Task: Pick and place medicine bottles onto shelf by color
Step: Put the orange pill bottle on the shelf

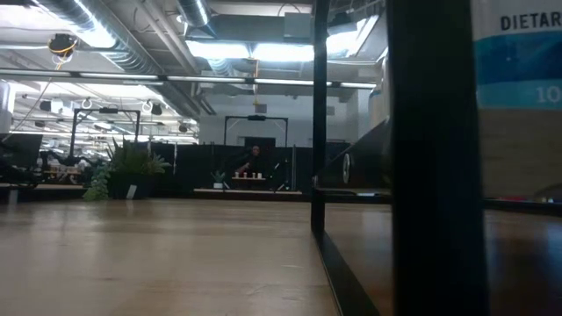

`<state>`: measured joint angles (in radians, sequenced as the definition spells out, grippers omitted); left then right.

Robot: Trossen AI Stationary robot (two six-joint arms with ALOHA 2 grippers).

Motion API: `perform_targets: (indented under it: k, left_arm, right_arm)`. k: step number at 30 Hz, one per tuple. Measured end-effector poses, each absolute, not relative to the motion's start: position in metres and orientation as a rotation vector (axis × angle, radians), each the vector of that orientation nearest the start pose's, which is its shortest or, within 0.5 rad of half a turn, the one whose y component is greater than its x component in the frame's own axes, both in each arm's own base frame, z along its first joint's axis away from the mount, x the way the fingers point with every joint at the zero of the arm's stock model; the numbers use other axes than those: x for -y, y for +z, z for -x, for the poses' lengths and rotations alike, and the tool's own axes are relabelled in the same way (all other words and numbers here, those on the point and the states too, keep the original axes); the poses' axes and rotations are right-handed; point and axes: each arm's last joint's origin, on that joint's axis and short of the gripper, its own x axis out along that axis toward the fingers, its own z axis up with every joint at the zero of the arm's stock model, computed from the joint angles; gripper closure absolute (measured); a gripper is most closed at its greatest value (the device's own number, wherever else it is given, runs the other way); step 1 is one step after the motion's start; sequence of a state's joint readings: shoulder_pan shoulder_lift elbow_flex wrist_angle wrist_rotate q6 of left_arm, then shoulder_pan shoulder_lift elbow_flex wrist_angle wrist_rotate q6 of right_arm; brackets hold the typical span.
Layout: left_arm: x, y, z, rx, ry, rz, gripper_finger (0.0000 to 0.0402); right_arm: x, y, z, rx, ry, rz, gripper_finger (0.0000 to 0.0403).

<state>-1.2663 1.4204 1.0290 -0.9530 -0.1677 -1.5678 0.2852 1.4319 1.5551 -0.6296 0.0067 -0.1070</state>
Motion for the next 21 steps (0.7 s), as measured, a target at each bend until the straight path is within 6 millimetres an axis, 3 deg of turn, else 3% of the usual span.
perform_targets:
  k: [9,21]
  left_arm:
    - [0.239,0.229,-0.078,-1.36,0.075,0.386,0.0037]
    - [0.236,0.204,-0.077,-1.382,0.054,0.414,0.0033]
  right_arm:
    - [-0.085,0.408,-0.292,-0.488,0.3,0.178,0.0215]
    - [-0.085,0.408,-0.292,-0.488,0.3,0.178,0.0215]
